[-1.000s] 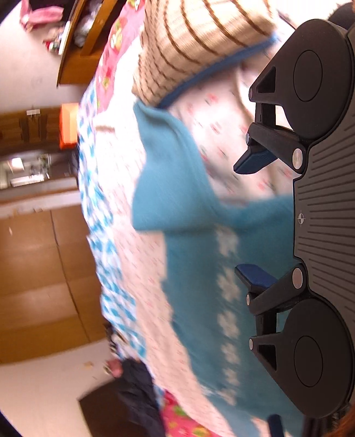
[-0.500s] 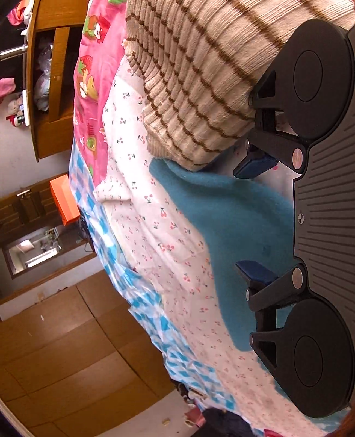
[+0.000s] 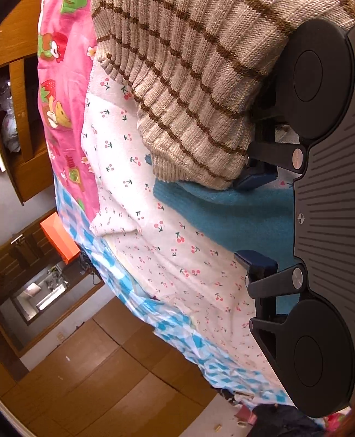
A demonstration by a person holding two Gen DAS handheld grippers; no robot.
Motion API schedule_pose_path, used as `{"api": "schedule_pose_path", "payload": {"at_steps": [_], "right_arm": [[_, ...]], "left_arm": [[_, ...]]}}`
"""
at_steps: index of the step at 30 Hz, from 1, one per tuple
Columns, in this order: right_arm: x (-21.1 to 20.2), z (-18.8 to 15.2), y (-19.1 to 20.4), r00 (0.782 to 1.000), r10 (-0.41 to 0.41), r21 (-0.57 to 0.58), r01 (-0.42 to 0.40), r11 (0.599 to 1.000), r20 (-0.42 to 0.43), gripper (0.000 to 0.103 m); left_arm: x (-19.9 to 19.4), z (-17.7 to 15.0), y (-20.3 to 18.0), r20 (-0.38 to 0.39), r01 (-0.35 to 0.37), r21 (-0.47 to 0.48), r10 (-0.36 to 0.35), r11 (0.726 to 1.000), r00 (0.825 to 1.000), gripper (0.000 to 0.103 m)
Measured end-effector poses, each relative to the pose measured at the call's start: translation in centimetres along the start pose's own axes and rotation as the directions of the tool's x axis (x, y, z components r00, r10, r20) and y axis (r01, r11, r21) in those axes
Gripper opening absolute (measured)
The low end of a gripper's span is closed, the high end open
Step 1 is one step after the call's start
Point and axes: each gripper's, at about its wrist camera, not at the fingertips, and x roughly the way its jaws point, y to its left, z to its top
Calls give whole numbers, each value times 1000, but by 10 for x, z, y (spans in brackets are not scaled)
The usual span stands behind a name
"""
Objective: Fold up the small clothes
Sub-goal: 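Grasp the bunched sweater sleeve cuff with the right gripper and lift it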
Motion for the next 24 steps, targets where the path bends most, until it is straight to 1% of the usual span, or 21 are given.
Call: {"api": "schedule_pose_path", "payload": {"at_steps": [3,6,7,8,9,10,11,13,14,16,17,19,21,22,24], "right_arm": [[7,1,2,1000,-19,-3,19,1000,-15,43],[16,0,6,999,-47,-20,47,999,-23,39],[19,-1,6,998,-54,-16,53,998,-25,36],[21,-1,5,998,-63,-10,63,998,-27,27],[21,0,5,997,-64,-2,64,998,-31,23],[18,1,6,998,-56,8,56,998,-29,17],[12,3,6,999,-34,22,35,999,-20,12],[-6,8,10,1000,18,45,-18,999,17,11],[-20,12,13,998,55,56,-58,997,43,10],[-50,21,22,987,127,68,-135,989,102,10],[-66,25,27,978,159,65,-169,983,138,10],[-90,28,42,961,219,35,-228,973,170,10],[-102,24,66,953,264,-37,-262,964,148,10],[-104,18,81,950,288,-77,-280,957,123,10],[-102,3,108,939,336,-118,-327,938,66,10]], "left_arm": [[3,-2,4,-5,21,-26,-21,999,1000,103],[5,-5,7,-7,36,-47,-37,998,999,103],[5,-5,7,-8,39,-53,-39,998,999,103],[5,-5,8,-7,41,-58,-41,997,999,103],[4,-5,8,-6,42,-63,-42,997,999,103],[3,-4,9,-3,42,-67,-43,997,999,103],[2,-4,9,2,45,-70,-45,997,999,103],[-3,-2,10,21,51,-68,-50,996,999,103],[-6,-1,10,32,53,-66,-51,996,998,103],[-11,0,11,50,60,-66,-57,996,997,103],[-12,1,11,57,68,-68,-64,995,996,103],[-17,3,11,77,84,-74,-79,994,994,103],[-23,3,12,100,100,-79,-92,992,991,103],[-27,3,13,110,106,-81,-96,991,989,103],[-35,0,18,128,107,-86,-96,991,987,103]]}}
